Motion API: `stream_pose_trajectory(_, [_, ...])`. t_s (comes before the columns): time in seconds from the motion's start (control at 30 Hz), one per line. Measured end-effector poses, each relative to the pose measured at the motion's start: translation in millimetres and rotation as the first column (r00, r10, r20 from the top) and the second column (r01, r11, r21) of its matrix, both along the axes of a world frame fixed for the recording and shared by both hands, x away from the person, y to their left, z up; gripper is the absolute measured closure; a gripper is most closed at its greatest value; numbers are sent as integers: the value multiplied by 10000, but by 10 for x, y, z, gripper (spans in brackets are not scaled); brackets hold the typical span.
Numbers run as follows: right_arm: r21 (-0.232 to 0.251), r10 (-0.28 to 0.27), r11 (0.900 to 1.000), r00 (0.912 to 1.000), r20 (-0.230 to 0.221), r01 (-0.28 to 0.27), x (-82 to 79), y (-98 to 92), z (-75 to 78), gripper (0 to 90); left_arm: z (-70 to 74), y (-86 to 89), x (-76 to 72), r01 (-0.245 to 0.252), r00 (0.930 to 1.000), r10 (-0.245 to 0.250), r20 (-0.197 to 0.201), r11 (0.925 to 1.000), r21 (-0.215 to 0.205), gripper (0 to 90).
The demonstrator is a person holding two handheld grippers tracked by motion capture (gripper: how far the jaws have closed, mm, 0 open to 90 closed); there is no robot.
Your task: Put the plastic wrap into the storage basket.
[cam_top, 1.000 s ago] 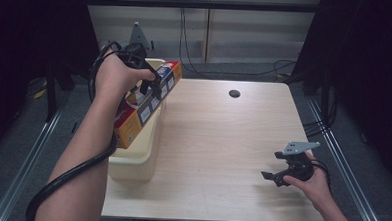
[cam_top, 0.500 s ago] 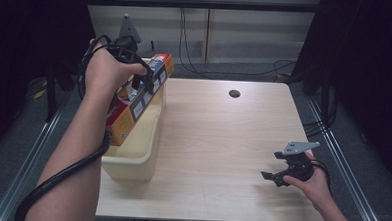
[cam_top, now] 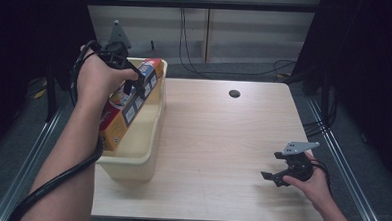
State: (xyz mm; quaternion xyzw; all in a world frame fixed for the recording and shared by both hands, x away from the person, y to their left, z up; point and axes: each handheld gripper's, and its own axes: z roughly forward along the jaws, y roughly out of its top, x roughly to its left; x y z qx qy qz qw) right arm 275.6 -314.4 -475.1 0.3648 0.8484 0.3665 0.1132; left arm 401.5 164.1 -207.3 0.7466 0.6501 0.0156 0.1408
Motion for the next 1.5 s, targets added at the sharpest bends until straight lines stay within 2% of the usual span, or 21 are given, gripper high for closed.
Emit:
stream_pose_trajectory(0.37, [-1, -27, 10000, 10000, 84, 27, 4, 1, -2, 51, -156, 53, 13, -291, 9994, 290, -195, 9996, -23, 405])
stream_pose_trajectory(0.6, [-19, 24, 10000, 9999, 115, -24, 3, 7, -5, 51, -237, 74, 25, -410, 9989, 414, -212, 9990, 171, 405])
stream_pose_trajectory(0.73, [-31, 51, 10000, 9999, 111, -50, 4, 7, -9, 51, -295, 92, 28, -431, 9985, 434, -320, 9990, 90, 405])
stream_pose_trajectory(0.8, [1, 79, 10000, 9999, 96, -79, 4, 10, -10, 51, -329, 95, 32, -422, 9984, 429, -375, 9989, 191, 405])
stream_pose_trajectory(1.13, [-47, 60, 10000, 9999, 123, -60, 2, 9, -11, 51, -449, 121, 44, -521, 9969, 520, -594, 9986, 8, 404])
stream_pose_trajectory(1.23, [-32, 61, 10000, 9999, 109, -60, -2, 8, -9, 51, -494, 119, 45, -536, 9964, 544, -652, 9985, 147, 404])
stream_pose_trajectory(1.37, [-20, 40, 10000, 10000, 77, -40, -4, 9, -8, 50, -547, 127, 49, -559, 9951, 560, -817, 9984, 36, 404])
stream_pose_trajectory(1.5, [-25, 37, 10000, 10000, 68, -37, -4, 9, -7, 50, -584, 132, 48, -578, 9951, 580, -804, 9983, 47, 404])
